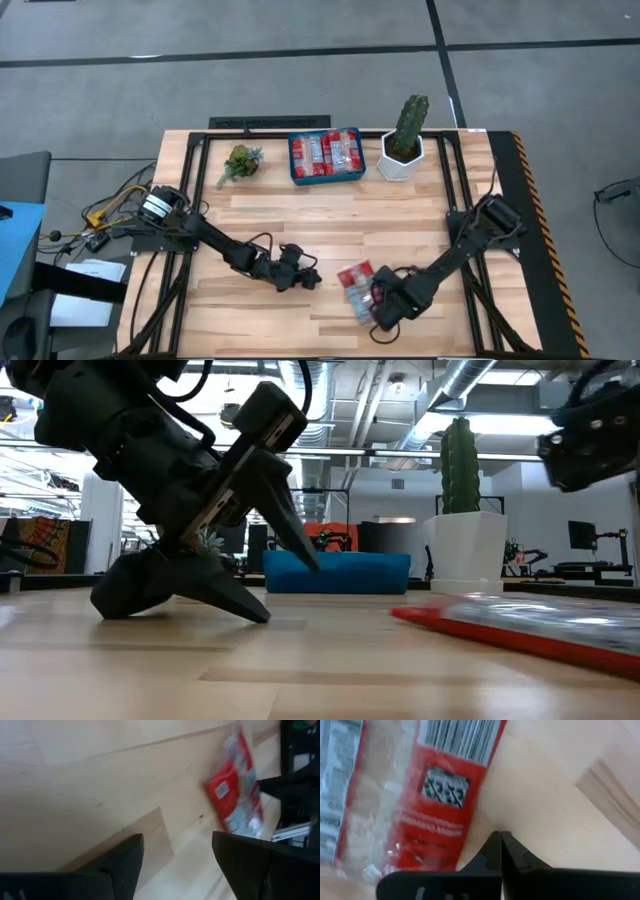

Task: Sort popcorn bags into baskets
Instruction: Put the popcorn bag into the blue bin

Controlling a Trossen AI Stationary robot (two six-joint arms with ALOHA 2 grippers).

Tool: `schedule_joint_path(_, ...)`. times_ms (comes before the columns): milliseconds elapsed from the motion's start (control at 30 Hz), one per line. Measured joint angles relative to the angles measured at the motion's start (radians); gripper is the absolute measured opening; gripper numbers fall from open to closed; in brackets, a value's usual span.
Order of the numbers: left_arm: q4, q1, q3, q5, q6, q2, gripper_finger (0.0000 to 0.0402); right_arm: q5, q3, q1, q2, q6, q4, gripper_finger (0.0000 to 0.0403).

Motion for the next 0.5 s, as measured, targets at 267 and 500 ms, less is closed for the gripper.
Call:
schedule_joint_path(267,0.026,0.003,0.001,-0.030,-0.033,0.021,0.0247,0.030,0.115,-0.138,0.078,-0.213,0.072,0.0021)
schedule_joint_path(500,0.019,0.003,0.001,-0.042,-0.044,0.023,0.0247,0.141,0.130,-0.255,0.084,-0.374,0.330,0.0006)
